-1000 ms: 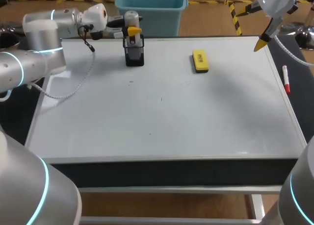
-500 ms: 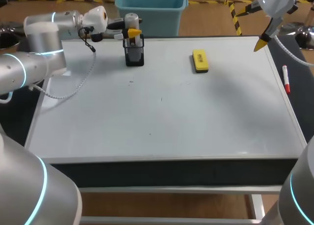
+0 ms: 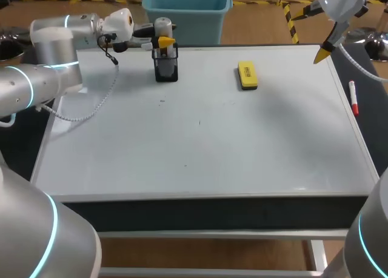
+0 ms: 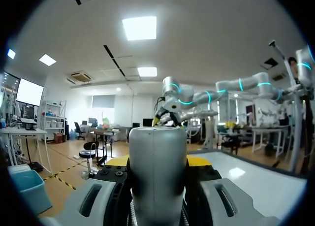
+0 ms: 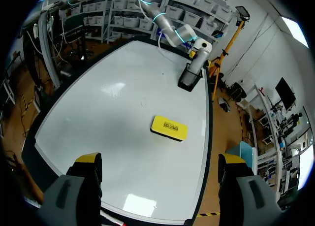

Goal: Pick up the inspection probe, press it on each red-marked spot on the whiteboard one by one, put down the probe, pick up the eraser, and wipe off all the red marks.

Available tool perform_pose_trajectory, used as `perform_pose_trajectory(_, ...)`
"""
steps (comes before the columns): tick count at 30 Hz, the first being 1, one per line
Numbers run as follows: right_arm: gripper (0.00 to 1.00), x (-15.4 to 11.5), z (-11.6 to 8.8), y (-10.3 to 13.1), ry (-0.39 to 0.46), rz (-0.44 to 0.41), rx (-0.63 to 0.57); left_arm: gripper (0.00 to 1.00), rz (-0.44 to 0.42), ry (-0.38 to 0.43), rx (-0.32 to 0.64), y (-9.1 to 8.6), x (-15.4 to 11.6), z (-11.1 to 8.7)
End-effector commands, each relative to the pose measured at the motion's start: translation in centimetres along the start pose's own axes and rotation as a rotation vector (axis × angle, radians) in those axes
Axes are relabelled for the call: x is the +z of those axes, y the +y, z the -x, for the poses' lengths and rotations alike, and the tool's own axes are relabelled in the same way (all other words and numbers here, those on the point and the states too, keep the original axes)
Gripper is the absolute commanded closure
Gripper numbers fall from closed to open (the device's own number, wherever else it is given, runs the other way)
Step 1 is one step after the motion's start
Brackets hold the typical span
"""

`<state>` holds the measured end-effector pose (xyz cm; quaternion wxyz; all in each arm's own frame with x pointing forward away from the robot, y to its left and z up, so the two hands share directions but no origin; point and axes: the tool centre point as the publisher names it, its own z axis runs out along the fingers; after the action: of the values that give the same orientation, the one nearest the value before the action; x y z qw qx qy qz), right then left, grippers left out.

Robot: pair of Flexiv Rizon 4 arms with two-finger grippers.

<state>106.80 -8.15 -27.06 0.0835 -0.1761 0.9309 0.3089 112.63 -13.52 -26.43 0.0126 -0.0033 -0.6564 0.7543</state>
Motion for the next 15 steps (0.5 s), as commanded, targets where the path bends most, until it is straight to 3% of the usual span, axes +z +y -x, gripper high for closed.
perform_pose_trajectory(1, 0.00, -0.08, 0.02, 0.00, 0.003, -0.003, -0.001, 1.00, -0.012, 0.016, 0.001, 0.43, -0.02, 0.68)
perform_pose_trajectory(4, 0.00, -0.08, 0.02, 0.00, 0.003, -0.003, -0.001, 0.52, -0.016, 0.018, 0.003, 0.47, -0.01, 0.68)
perform_pose_trajectory(5, 0.00, -0.08, 0.02, 0.00, 0.003, -0.003, -0.001, 0.21, -0.017, 0.019, 0.003, 0.47, -0.01, 0.67)
perform_pose_trajectory(6, 0.00, -0.08, 0.02, 0.00, 0.003, -0.003, -0.001, 0.02, -0.016, 0.020, 0.005, 0.47, 0.01, 0.63)
perform_pose_trajectory(15, 0.00, -0.08, 0.02, 0.00, 0.003, -0.003, -0.001, 0.00, 0.001, 0.009, 0.012, -0.30, -0.31, 0.17)
